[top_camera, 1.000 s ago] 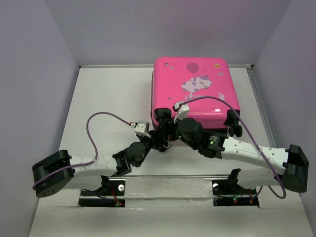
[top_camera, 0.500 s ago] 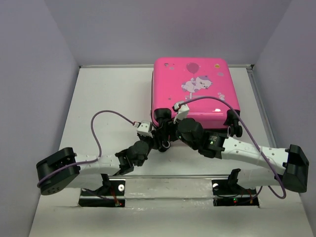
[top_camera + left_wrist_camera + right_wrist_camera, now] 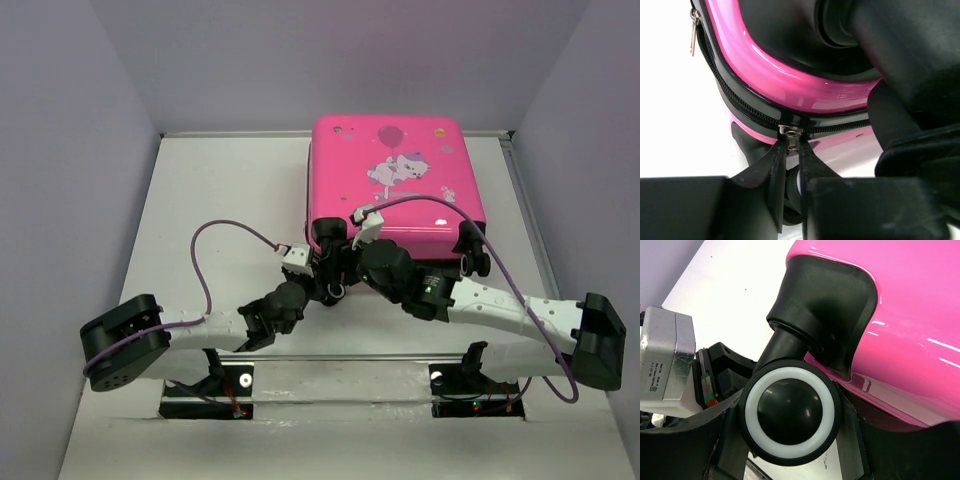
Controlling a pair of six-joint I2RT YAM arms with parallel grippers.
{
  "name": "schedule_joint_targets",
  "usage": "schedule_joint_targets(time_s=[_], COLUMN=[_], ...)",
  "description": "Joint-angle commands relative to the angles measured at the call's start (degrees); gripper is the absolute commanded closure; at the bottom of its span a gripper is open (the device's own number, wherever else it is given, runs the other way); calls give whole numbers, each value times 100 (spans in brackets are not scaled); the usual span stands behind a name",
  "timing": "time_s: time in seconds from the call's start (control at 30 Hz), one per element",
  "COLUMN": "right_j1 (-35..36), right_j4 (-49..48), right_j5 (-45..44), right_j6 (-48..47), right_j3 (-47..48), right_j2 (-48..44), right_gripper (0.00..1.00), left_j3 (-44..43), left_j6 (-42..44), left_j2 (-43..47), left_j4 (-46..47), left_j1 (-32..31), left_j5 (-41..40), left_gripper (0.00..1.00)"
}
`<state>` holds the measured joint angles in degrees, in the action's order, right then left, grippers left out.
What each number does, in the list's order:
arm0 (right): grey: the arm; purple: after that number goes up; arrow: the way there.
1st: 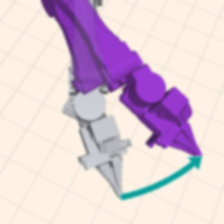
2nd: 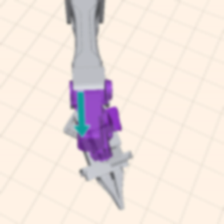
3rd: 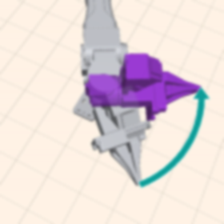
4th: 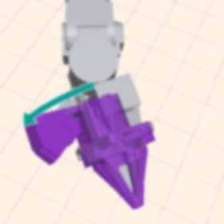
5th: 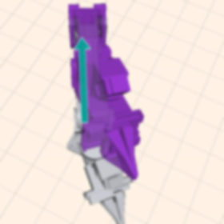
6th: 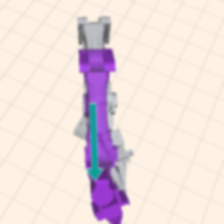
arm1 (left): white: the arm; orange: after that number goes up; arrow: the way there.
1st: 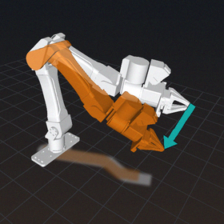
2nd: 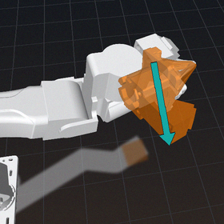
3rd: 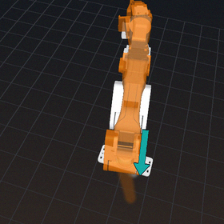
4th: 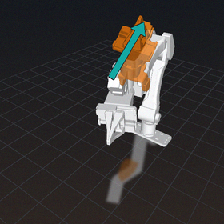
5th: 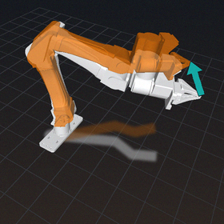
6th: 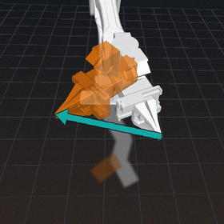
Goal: Pack the luggage
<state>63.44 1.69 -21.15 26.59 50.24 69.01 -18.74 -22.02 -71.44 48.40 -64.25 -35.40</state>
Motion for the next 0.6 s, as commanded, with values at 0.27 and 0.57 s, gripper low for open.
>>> schedule_joint_targets(time_s=[0.27,0.57], right_j1=[98,98], right_j4=[-1400,-557], right_j5=[305,-109], right_j6=[268,294], right_j3=[-453,-1068], right_j2=[-643,-1741], right_gripper=[93,93], left_j3=[-437,-165], left_j6=[190,-250], left_j2=[683,1229], left_j4=[109,-770], left_j1=[149,1080], left_j5=[-1065,-776], left_gripper=[94,94])
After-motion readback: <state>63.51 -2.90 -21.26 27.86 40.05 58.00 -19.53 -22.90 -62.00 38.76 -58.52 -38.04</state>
